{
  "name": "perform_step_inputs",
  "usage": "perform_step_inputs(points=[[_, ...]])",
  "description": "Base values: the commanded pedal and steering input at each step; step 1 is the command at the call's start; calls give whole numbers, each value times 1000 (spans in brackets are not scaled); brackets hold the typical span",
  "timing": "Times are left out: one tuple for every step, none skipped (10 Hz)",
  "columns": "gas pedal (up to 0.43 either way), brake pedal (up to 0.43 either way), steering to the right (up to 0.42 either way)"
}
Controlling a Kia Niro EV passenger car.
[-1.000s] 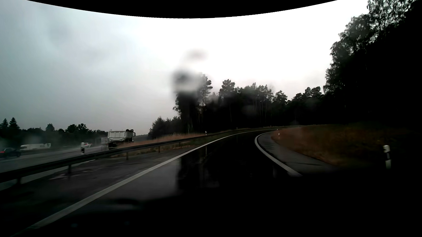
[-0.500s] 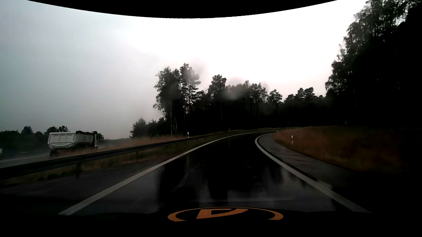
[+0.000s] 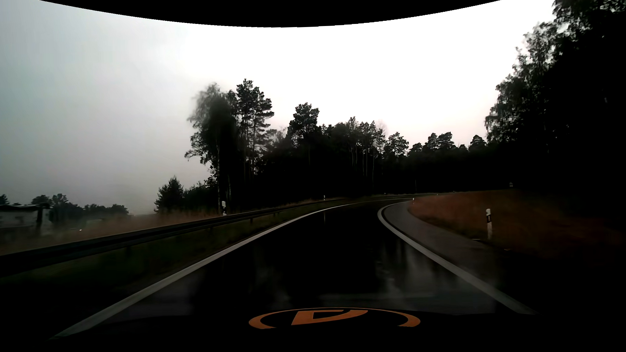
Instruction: Follow the waypoints while adhering to traffic rules and regulations
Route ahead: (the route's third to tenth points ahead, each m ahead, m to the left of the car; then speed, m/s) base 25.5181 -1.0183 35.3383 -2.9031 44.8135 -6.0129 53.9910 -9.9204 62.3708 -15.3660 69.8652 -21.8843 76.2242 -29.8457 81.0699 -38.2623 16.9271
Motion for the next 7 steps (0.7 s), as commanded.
perform_step_inputs(points=[[0,0,31],[0,0,31],[0,0,31],[0,0,33],[0,0,34],[0,0,37],[0,0,40]])
